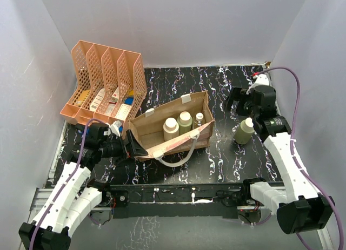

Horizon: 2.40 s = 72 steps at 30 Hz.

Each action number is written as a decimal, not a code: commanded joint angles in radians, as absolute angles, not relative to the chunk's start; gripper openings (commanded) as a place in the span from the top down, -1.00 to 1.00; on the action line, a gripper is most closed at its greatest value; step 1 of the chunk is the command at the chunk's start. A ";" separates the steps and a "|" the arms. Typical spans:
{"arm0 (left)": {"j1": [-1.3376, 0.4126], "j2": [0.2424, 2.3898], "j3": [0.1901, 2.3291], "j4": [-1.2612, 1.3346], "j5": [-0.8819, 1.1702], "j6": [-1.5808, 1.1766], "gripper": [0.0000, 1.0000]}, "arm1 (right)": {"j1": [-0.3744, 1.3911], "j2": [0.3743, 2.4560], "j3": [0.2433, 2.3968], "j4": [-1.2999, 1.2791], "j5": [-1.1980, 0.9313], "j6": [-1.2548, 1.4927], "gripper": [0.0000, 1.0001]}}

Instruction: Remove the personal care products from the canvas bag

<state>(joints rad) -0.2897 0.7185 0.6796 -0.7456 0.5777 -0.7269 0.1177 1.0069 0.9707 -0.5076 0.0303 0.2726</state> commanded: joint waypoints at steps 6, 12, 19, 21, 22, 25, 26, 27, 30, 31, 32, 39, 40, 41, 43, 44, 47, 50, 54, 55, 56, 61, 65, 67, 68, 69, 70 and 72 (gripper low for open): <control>-0.290 0.687 0.593 -0.735 0.637 -0.729 -0.94 | 0.255 1.037 1.233 -0.567 -0.242 0.254 -0.90; -0.290 0.695 0.592 -0.734 0.628 -0.723 -0.94 | 0.642 1.145 1.353 -0.587 -0.041 0.302 -0.89; -0.290 0.672 0.599 -0.768 0.606 -0.711 -0.94 | 0.875 1.246 1.332 -0.559 0.049 0.334 -0.89; -0.290 0.670 0.601 -0.773 0.601 -0.707 -0.95 | 0.907 1.257 1.304 -0.558 0.064 0.343 -0.89; -0.290 0.670 0.601 -0.773 0.600 -0.706 -0.94 | 0.916 1.256 1.285 -0.556 0.063 0.350 -0.89; -0.291 0.672 0.593 -0.764 0.601 -0.707 -0.94 | 0.926 1.243 1.229 -0.560 0.058 0.377 -0.87; -0.290 0.674 0.591 -0.761 0.603 -0.707 -0.95 | 0.929 1.235 1.212 -0.563 0.062 0.386 -0.86; -0.289 0.677 0.589 -0.758 0.604 -0.708 -0.95 | 0.930 1.224 1.191 -0.565 0.063 0.397 -0.85; -0.290 0.683 0.587 -0.755 0.609 -0.705 -0.94 | 0.932 1.183 1.113 -0.556 0.053 0.423 -0.82; -0.291 0.683 0.585 -0.758 0.607 -0.703 -0.94 | 0.933 1.168 1.084 -0.552 0.050 0.431 -0.81; -0.290 0.684 0.584 -0.761 0.606 -0.700 -0.94 | 0.932 1.154 1.046 -0.551 0.048 0.439 -0.80; -0.291 0.695 0.544 -0.755 0.613 -0.697 -0.94 | 0.936 1.101 0.887 -0.549 0.032 0.488 -0.76; -0.290 0.699 0.542 -0.755 0.613 -0.697 -0.94 | 0.936 1.101 0.868 -0.543 0.028 0.492 -0.75; -0.291 0.702 0.542 -0.753 0.614 -0.696 -0.93 | 0.937 1.104 0.856 -0.541 0.027 0.497 -0.74; -0.290 0.704 0.541 -0.753 0.614 -0.695 -0.93 | 0.939 1.114 0.857 -0.546 0.040 0.501 -0.73; -0.290 0.704 0.541 -0.752 0.614 -0.695 -0.93 | 0.940 1.120 0.869 -0.551 0.051 0.502 -0.73; -0.289 0.704 0.540 -0.749 0.616 -0.699 -0.93 | 0.943 1.141 0.929 -0.553 0.096 0.495 -0.73; -0.291 0.706 0.542 -0.747 0.619 -0.700 -0.92 | 0.945 1.179 1.007 -0.539 0.133 0.480 -0.74; -0.291 0.710 0.546 -0.747 0.621 -0.698 -0.92 | 0.946 1.256 1.107 -0.517 0.214 0.492 -0.76; -0.290 0.711 0.549 -0.749 0.620 -0.697 -0.92 | 0.947 1.277 1.125 -0.514 0.234 0.502 -0.76; -0.291 0.710 0.551 -0.751 0.620 -0.695 -0.92 | 0.948 1.295 1.136 -0.504 0.250 0.509 -0.76; -0.290 0.710 0.565 -0.758 0.619 -0.693 -0.92 | 0.951 1.383 1.156 -0.466 0.298 0.521 -0.74; -0.290 0.713 0.578 -0.763 0.614 -0.688 -0.92 | 0.954 1.437 1.156 -0.461 0.328 0.523 -0.73; -0.291 0.714 0.580 -0.756 0.616 -0.692 -0.92 | 0.955 1.459 1.150 -0.441 0.325 0.519 -0.73; -0.290 0.716 0.580 -0.754 0.616 -0.692 -0.92 | 0.956 1.468 1.147 -0.430 0.318 0.516 -0.72; -0.289 0.716 0.581 -0.751 0.617 -0.694 -0.92 | 0.955 1.477 1.145 -0.419 0.311 0.514 -0.70; -0.291 0.718 0.581 -0.749 0.617 -0.694 -0.92 | 0.956 1.488 1.144 -0.410 0.307 0.514 -0.68; -0.289 0.719 0.583 -0.749 0.618 -0.694 -0.92 | 0.957 1.508 1.143 -0.390 0.310 0.514 -0.67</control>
<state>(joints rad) -0.2897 0.7063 0.5613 -0.7116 0.6285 -0.6991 0.9493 1.4883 1.1133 -0.4881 0.2829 0.5072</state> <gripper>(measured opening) 0.963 0.839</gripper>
